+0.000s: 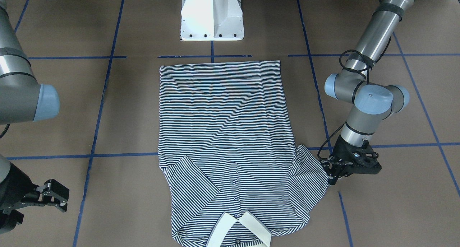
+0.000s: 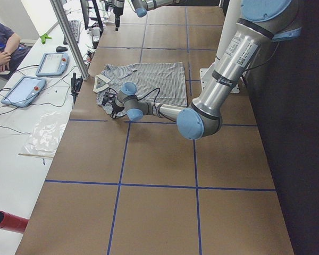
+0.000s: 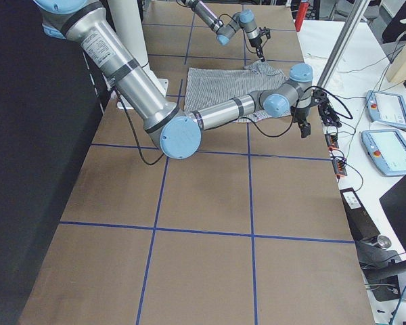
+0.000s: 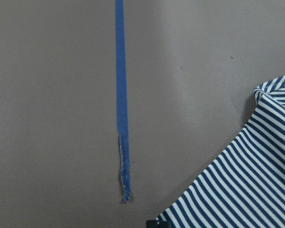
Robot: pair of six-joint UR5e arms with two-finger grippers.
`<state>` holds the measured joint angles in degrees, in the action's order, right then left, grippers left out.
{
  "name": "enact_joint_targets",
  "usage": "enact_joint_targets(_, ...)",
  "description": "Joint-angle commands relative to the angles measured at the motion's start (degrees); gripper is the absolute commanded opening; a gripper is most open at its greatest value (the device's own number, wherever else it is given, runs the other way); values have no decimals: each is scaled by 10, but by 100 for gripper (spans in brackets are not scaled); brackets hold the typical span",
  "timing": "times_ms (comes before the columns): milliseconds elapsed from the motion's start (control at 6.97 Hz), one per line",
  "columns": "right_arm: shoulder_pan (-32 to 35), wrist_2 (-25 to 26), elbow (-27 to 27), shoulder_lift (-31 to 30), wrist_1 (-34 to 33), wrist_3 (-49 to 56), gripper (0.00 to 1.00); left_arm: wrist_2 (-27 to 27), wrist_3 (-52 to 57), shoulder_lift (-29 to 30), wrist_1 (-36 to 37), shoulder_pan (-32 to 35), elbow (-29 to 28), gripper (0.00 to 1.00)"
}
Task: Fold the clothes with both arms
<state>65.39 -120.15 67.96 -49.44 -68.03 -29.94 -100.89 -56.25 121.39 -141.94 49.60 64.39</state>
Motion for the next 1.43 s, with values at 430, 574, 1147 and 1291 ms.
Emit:
enact_joint_targets(430, -1, 0, 1, 0, 0, -6, 100, 2, -102, 121, 276, -42, 79, 0)
enact_joint_targets(574, -1, 0, 1, 0, 0, -6, 100, 9, -130, 166, 306, -62, 48, 0)
enact_joint_targets(1147, -3, 0, 1, 0, 0, -6, 100, 39, -121, 202, 298, -80, -23, 99)
enact_joint_targets(1291, -3, 0, 4, -1, 0, -7, 100, 39, -88, 198, 300, -79, -8, 100)
